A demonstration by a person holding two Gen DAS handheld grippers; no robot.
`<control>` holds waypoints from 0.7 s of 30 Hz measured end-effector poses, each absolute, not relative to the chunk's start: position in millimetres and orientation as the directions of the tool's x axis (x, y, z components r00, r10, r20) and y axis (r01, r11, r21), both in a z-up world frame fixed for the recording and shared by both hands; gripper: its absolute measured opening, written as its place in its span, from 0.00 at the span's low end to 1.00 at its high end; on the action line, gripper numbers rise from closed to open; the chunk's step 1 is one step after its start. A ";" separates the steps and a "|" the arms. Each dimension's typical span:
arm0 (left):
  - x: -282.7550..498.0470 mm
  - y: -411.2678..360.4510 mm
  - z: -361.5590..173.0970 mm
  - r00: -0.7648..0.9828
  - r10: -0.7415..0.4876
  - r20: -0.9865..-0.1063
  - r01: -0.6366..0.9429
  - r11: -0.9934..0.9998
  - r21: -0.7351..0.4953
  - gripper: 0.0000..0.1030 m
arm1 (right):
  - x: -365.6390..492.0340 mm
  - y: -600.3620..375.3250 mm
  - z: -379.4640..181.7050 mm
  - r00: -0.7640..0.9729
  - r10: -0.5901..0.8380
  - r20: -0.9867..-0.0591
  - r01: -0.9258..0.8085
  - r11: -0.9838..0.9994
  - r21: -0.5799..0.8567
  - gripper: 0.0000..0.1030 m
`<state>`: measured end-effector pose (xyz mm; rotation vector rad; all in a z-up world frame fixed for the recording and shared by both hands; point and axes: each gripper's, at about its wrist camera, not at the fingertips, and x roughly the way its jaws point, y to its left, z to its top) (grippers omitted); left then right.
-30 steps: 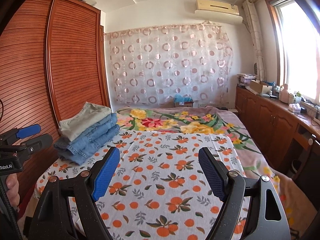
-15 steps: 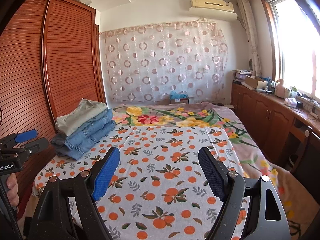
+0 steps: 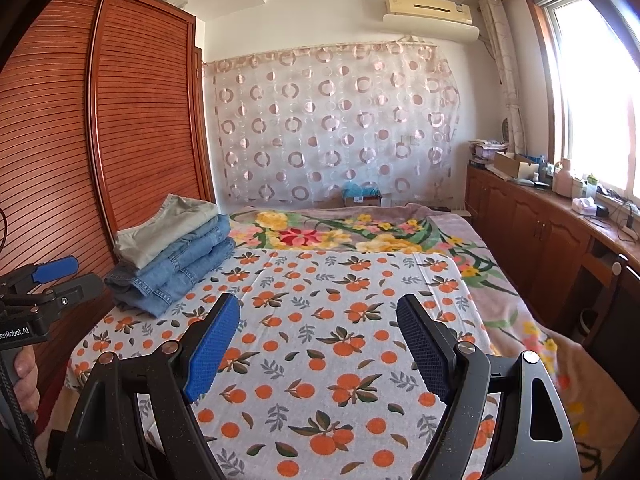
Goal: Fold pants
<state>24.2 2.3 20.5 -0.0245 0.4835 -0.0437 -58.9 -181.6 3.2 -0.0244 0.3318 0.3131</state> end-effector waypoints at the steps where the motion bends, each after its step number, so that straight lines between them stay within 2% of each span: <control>1: 24.2 2.1 20.1 0.884 -0.048 -0.464 0.036 0.999 -0.034 0.86 | -59.3 -180.9 2.8 0.898 0.298 -0.324 -0.306 0.952 0.028 0.80; 21: 23.5 2.6 20.5 0.885 -0.049 -0.463 0.037 0.999 -0.034 0.86 | -61.5 -179.9 2.0 0.898 0.302 -0.321 -0.311 0.950 0.023 0.80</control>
